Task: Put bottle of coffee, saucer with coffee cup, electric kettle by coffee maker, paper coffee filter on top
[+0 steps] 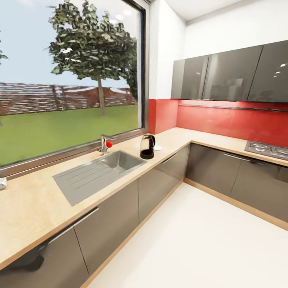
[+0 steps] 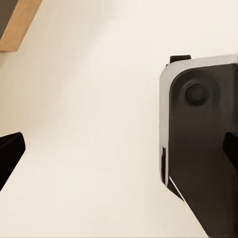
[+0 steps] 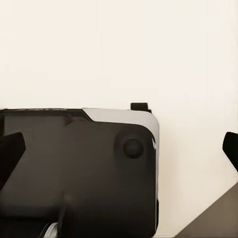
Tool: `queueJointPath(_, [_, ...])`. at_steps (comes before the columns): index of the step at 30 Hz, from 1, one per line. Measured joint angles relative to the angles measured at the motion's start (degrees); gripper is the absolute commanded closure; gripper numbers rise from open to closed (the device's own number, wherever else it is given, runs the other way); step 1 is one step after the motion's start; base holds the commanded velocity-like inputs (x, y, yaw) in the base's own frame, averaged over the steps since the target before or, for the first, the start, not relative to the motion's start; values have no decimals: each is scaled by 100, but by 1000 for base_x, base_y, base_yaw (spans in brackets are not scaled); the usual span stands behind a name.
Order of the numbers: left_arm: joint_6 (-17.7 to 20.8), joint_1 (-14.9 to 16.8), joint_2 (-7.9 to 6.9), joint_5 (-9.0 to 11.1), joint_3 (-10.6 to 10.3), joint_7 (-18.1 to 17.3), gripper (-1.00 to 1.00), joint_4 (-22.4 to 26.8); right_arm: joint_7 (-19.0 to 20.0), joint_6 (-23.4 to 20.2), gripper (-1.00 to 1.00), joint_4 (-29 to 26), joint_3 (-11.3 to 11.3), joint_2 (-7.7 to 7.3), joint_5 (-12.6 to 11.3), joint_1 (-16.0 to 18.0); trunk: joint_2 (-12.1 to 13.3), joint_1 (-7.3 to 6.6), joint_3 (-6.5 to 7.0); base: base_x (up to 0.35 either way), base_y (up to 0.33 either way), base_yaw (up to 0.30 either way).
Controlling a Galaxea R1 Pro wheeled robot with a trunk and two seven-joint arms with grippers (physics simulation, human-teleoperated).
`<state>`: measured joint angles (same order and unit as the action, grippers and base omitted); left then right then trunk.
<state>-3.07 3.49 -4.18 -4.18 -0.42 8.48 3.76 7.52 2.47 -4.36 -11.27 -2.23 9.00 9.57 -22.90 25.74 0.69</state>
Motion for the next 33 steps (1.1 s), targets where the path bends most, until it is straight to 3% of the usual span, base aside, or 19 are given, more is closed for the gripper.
queueJointPath(10, [-1,14,30,1,0,7,-100,-2,17,-3,-100,-10,-7,113,-1,-2,0,0,0,309,-144,-161])
queueJointPath(33, [-10,19,2,13,17,25,-100,-11,18,-1,-100,-11,-18,73,-3,-2,0,0,0,322,-105,-292])
